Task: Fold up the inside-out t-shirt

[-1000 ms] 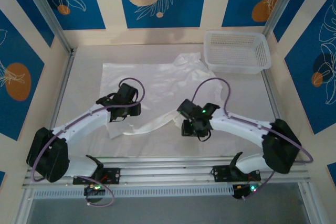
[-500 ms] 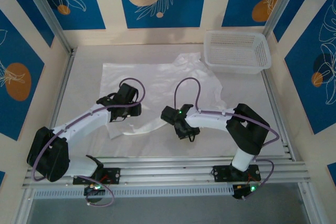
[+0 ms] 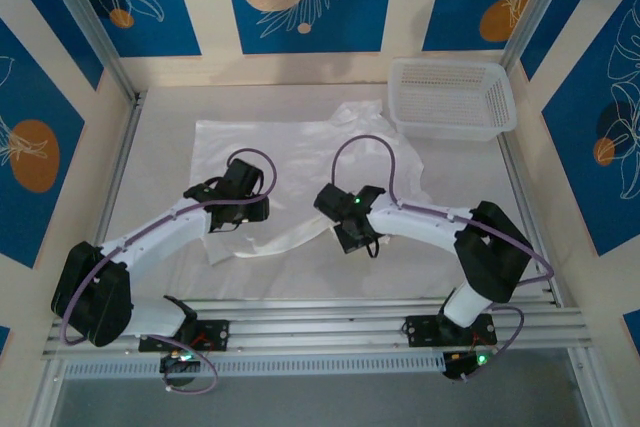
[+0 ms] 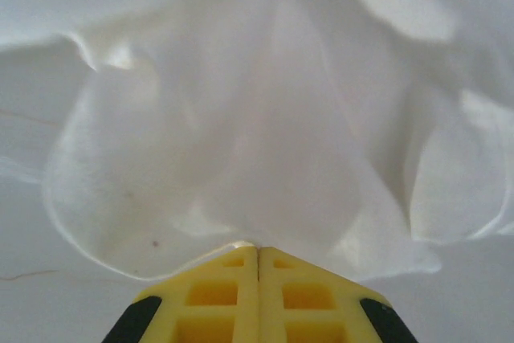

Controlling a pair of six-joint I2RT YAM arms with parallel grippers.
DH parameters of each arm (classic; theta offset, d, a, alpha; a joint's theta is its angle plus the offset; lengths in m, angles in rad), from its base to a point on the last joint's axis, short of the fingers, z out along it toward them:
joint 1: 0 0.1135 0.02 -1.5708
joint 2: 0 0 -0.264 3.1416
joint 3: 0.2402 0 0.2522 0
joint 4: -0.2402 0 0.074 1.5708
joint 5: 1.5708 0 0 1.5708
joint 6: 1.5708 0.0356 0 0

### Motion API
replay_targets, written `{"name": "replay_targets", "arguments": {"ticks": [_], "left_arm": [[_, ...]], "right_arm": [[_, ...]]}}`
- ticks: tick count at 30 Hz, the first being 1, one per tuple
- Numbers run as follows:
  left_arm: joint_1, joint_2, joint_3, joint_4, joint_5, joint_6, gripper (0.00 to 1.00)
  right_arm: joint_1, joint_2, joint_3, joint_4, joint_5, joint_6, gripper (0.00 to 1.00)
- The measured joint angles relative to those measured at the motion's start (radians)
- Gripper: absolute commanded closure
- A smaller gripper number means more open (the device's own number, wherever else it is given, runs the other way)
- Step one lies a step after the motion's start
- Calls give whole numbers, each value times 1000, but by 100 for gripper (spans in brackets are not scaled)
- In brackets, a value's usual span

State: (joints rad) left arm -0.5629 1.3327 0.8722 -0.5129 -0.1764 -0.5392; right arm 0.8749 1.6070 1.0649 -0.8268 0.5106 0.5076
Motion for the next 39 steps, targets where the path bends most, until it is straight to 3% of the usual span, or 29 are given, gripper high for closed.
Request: {"name": "replay_targets", "arguments": {"ticks": [3,4,6,9,11,17,20,24,27,33,39], "left_arm": [[0,0,0,0,0,0,50],[0,0,0,0,0,0,50],[0,0,0,0,0,0,50],[0,0,0,0,0,0,50],[0,0,0,0,0,0,50],[0,-2,-6,0,0,0,50],[0,-2,-8,1,0,0,50],[0,2,-9,6,1,0,50],[0,24,-8,14,10,0,50],[0,66,-8,27,28,0,50],[0,66,-8,27,30,0,50]], "right_arm": [[-82,24,90,19,-15,-91,98],[-118,44,124,37,-15,-121,89],[-184,97,184,74,-17,-167,82],[-264,182,261,109,-28,-209,58],[-305,199,278,124,-38,-212,52],[-332,66,209,131,-129,-122,56],[-323,-126,28,161,-212,3,63],[-301,-459,-298,223,-321,262,85],[-278,-643,-486,227,-372,433,86],[-243,-587,-536,218,-425,523,71],[-238,-448,-536,342,-448,537,69]]}}
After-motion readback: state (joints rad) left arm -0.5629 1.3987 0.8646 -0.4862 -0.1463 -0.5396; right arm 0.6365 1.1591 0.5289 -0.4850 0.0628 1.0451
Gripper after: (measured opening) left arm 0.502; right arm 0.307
